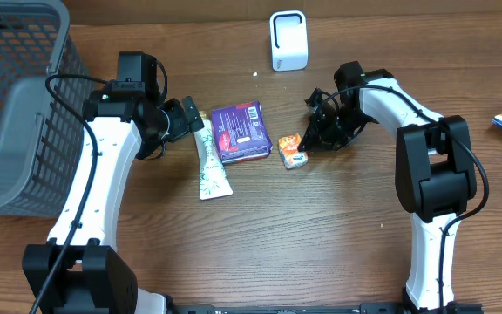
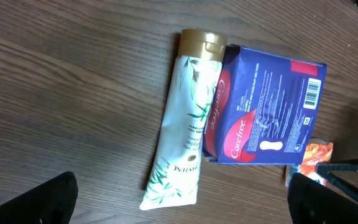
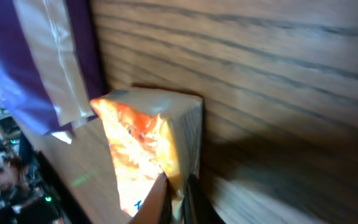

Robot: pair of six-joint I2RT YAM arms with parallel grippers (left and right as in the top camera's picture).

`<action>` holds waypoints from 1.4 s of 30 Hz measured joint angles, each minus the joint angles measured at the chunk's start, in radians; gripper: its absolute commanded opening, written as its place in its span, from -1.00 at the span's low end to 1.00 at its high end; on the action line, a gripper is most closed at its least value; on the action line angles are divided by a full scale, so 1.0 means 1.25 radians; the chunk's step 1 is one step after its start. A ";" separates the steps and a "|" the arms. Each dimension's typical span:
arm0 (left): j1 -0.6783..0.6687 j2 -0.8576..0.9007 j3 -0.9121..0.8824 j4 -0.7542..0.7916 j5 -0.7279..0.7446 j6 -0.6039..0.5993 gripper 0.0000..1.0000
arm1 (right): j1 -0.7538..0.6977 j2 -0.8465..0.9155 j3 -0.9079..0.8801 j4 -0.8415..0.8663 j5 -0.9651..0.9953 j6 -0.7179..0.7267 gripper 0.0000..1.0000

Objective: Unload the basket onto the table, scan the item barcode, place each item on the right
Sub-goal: 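Lift the orange pack and carry it to the right, then carry the orange pack up toward the white scanner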

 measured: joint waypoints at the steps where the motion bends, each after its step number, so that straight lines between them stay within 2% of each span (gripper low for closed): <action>1: 0.000 0.000 0.000 0.000 0.000 0.000 1.00 | 0.000 0.000 0.000 0.000 -0.011 0.000 -0.93; 8: 0.000 0.000 0.000 0.000 0.000 0.000 1.00 | -0.018 0.005 0.000 -0.005 -0.135 -0.002 -0.93; 20: 0.000 0.000 0.000 0.000 0.000 0.000 1.00 | -0.194 0.006 0.000 -0.006 -0.432 -0.056 -0.93; 26: 0.000 0.000 0.000 0.000 0.000 0.000 0.99 | -0.221 0.006 0.000 -0.001 -0.595 -0.115 -0.93; 34: 0.000 0.000 0.000 0.000 0.000 0.000 1.00 | -0.207 0.006 0.000 0.036 -0.649 -0.159 -0.93; 38: 0.000 0.000 0.000 0.000 0.000 0.000 1.00 | -0.190 0.006 0.000 0.046 -0.652 -0.256 -0.93; 42: 0.000 0.000 0.000 0.000 0.000 0.000 1.00 | -0.179 0.006 0.000 0.092 -0.657 -0.300 -0.93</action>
